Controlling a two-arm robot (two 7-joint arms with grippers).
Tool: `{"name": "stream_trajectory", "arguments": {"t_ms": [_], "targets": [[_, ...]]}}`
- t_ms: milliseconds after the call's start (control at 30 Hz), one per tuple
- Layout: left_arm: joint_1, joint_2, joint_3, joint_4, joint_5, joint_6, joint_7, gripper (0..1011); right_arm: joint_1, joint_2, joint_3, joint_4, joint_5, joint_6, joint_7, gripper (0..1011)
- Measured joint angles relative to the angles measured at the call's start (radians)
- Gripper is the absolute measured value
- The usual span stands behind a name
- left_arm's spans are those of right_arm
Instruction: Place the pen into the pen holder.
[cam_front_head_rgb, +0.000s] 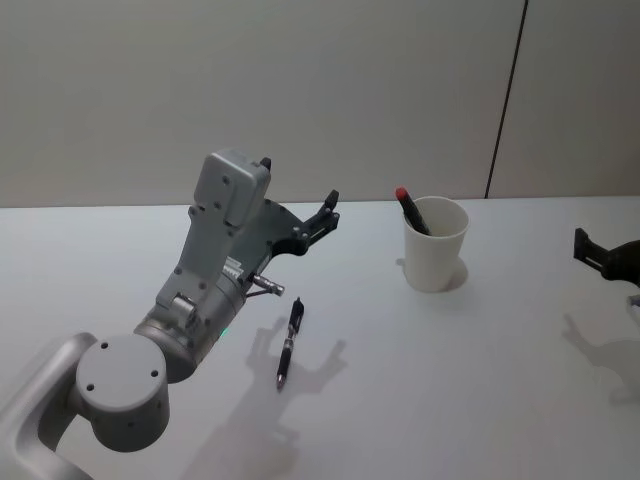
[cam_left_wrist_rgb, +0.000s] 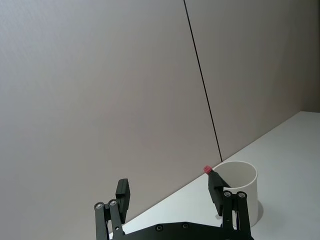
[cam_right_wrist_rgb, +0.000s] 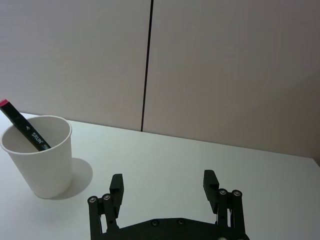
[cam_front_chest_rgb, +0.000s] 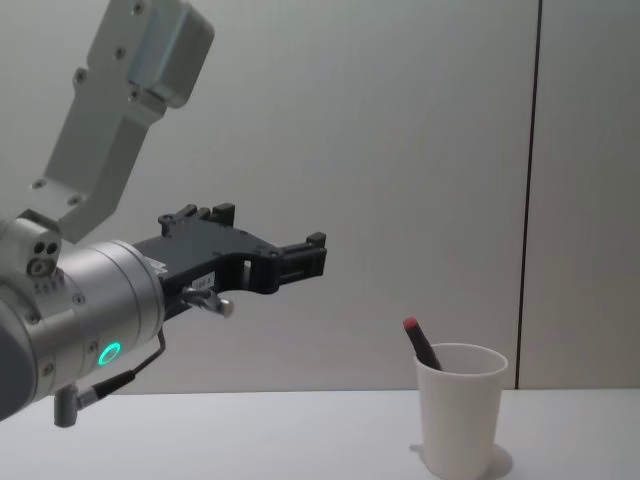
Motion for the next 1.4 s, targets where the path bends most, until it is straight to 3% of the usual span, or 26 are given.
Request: {"name": "stream_trajectory", "arguments": {"t_ms": [333,600,1067,1400], "targets": [[0.004,-0.002,-0.003,-0.004,0.001,0.008,0.002,1000,-0.004,0.002,0.002,-0.004,0.001,0.002,0.002,1001],[0.019,0.005,-0.010,-0.022,-0.028,0.046,0.020,1000,-0.005,0.003,0.003,-0.005,0.002,0.002,0.003,1001],[0.068,0.022,-0.024,-0.076,-0.102,0.183,0.110,1000,-0.007,0.004,0.003,-0.006,0.002,0.003,0.003,1001],[0.080,0.017,-0.026,-0.086,-0.128,0.290,0.137,1000,-0.007,0.004,0.003,-0.006,0.002,0.003,0.003,1001]]}}
